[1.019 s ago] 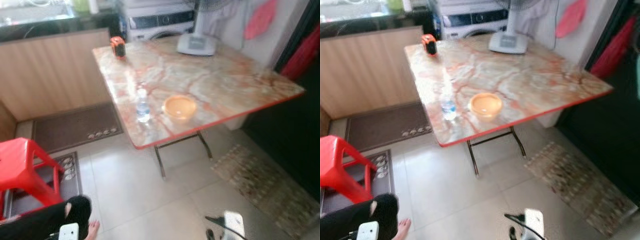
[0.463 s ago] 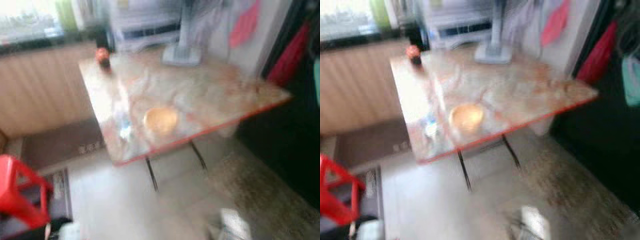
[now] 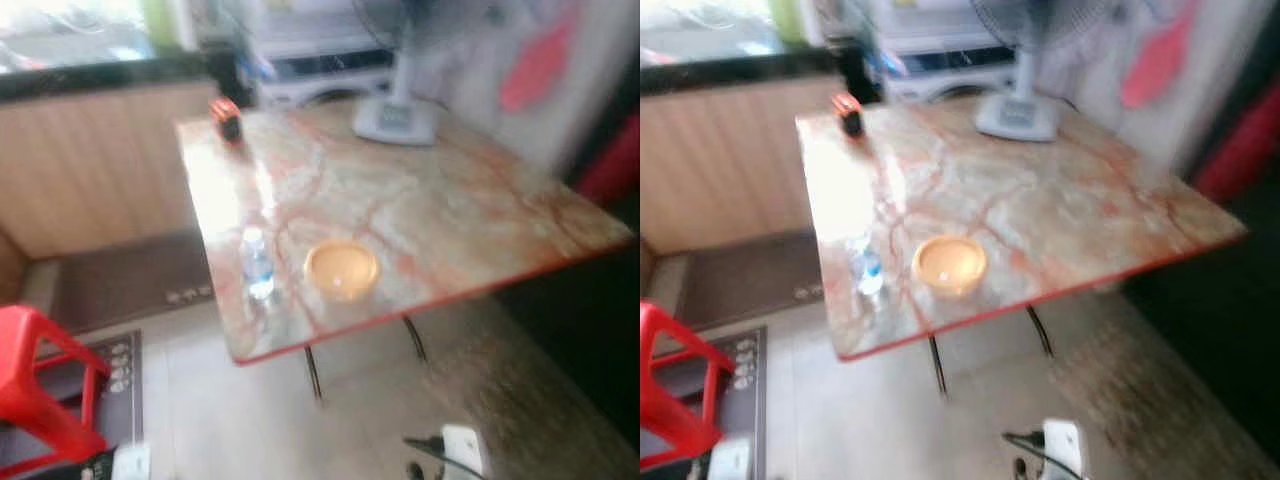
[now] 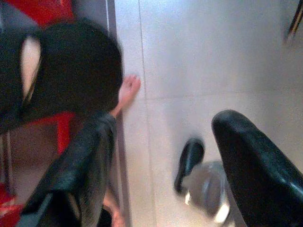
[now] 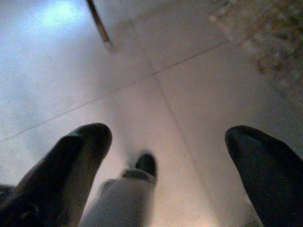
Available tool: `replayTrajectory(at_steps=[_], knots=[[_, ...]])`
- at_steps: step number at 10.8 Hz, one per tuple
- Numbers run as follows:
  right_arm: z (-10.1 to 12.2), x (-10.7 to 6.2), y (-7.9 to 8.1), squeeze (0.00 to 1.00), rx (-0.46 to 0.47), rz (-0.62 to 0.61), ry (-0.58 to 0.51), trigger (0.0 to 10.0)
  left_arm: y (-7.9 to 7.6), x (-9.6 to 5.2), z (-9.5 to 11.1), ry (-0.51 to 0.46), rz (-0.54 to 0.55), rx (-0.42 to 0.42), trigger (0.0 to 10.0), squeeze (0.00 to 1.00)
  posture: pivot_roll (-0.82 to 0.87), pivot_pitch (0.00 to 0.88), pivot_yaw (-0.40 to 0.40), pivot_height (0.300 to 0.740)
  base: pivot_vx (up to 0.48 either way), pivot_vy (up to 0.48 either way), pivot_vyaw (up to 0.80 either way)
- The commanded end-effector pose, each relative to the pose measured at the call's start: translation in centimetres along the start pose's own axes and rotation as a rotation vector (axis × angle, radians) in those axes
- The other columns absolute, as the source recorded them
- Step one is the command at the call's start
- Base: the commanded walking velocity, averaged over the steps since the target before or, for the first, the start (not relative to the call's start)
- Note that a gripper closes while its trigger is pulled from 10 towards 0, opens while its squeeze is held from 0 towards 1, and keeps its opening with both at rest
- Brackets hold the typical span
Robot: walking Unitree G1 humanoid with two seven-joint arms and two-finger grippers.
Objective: Restocking fridge
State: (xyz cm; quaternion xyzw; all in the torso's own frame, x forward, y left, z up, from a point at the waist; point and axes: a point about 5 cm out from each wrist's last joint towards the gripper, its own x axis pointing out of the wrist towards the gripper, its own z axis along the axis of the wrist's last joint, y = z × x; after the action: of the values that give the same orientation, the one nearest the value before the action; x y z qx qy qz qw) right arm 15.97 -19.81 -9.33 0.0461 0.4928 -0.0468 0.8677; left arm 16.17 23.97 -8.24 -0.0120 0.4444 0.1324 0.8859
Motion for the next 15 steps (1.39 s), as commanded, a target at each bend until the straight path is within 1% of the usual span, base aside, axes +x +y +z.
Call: replayTrajectory(at_steps=[1,3,4,6,7,8,11,12,13,14,15], knots=[[0.3,0.1,0.5,0.0,0.014,0.017,-0.009,10.0,0.7,-0.3,-1.2,0.044,0.019,-0.006,10.0,0.0,0.0,0.0,-0.031,0.74,0.262,0.0,0.0],[0.3,0.1,0.5,0.0,0.014,0.02,-0.006,10.0,0.7,-0.3,-1.2,0.045,0.019,-0.006,10.0,0.0,0.0,0.0,-0.03,0.74,0.259,0.0,0.0],[0.3,0.1,0.6,0.0,0.017,0.022,-0.006,10.0,0.8,-0.3,-1.2,0.047,0.024,0.002,10.0,0.0,0.0,0.0,-0.03,0.74,0.0,0.0,0.0],[0.3,0.1,0.6,0.0,0.014,0.025,-0.004,10.0,0.9,-0.3,-1.1,0.037,0.042,-0.017,10.0,0.0,0.01,0.0,-0.028,0.74,0.0,0.0,0.0],[0.2,0.1,0.7,0.0,0.016,0.025,-0.005,10.0,1.1,-0.3,-1.0,0.014,0.062,-0.003,10.0,0.0,0.01,0.0,-0.021,0.74,0.0,0.0,0.0],[0.2,0.1,0.7,0.0,0.019,0.024,-0.004,10.0,1.3,-0.4,-0.7,-0.035,0.095,-0.018,10.0,0.0,0.01,0.0,-0.022,0.74,0.0,0.0,0.0],[0.1,0.1,0.6,0.0,0.008,0.027,0.003,10.0,1.5,-0.6,-0.3,-0.116,0.153,-0.079,10.0,0.0,0.03,0.0,-0.022,0.74,0.0,0.0,0.0],[0.0,0.1,0.5,0.0,0.011,0.028,0.002,10.0,1.3,-0.7,4.1,-0.378,0.168,-0.117,10.0,0.0,0.03,0.0,-0.023,0.74,0.0,0.0,0.0],[0.0,0.0,0.4,0.0,0.007,0.028,0.003,10.0,1.6,-1.6,6.6,-0.561,0.224,-0.101,10.0,0.0,0.04,0.0,-0.029,0.74,0.0,0.0,0.0],[0.0,0.0,0.4,0.0,0.005,0.028,0.003,10.0,1.6,-2.3,7.9,-0.658,0.262,0.008,10.0,0.0,0.04,0.0,-0.028,0.74,0.0,0.0,0.0],[0.0,0.0,0.3,0.0,0.002,0.027,0.003,10.0,1.4,-3.0,9.0,-0.757,0.295,0.056,10.0,0.0,0.04,0.0,-0.03,0.74,0.0,0.0,0.0]])
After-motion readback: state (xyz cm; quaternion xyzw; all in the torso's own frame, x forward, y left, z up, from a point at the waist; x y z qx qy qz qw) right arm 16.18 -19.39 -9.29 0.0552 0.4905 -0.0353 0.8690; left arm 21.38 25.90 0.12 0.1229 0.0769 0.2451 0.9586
